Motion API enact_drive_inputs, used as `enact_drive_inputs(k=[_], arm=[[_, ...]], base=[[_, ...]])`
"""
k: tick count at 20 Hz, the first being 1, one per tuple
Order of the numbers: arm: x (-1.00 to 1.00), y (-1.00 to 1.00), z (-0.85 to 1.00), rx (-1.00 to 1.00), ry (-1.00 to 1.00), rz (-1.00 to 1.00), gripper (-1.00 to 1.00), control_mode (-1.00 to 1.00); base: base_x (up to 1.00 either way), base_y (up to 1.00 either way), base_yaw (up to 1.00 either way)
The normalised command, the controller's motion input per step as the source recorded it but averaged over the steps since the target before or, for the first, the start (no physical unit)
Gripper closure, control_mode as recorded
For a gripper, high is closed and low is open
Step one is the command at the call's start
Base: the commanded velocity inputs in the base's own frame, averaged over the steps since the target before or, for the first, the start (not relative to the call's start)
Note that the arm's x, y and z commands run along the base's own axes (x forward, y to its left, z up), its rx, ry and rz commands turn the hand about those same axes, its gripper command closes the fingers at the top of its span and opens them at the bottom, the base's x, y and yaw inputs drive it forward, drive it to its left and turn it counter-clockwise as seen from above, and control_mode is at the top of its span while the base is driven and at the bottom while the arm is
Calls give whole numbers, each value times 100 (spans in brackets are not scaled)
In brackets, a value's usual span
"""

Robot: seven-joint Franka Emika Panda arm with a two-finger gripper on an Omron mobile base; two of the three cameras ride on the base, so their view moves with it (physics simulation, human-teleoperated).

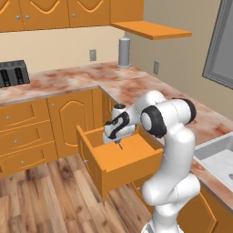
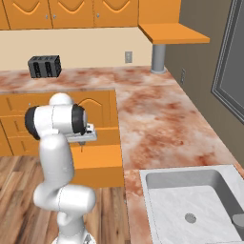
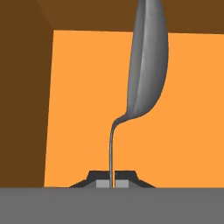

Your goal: Organize the utensils by type. Pick up the wooden spoons from the counter and place them in the open cabinet. Then pick up the metallic utensils from the counter and place them in the open drawer.

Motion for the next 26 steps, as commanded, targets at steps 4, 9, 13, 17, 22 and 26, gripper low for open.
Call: enact_drive_inputs(k=[4,9,13,17,22,26], arm=[[48,-15,-32,0,0,3,100,-100],[43,-13,-58,1,1,0,100,-100],[40,-4,-70,0,0,0,100,-100],[40,0,-68,0,0,0,100,-100],[32,0,-66,0,0,0,100,-100],[21,0,-56,0,0,0,100,-100]], base=[[0,0,0],[0,0,0],[0,0,0],[0,0,0],[0,0,0],[0,0,0]])
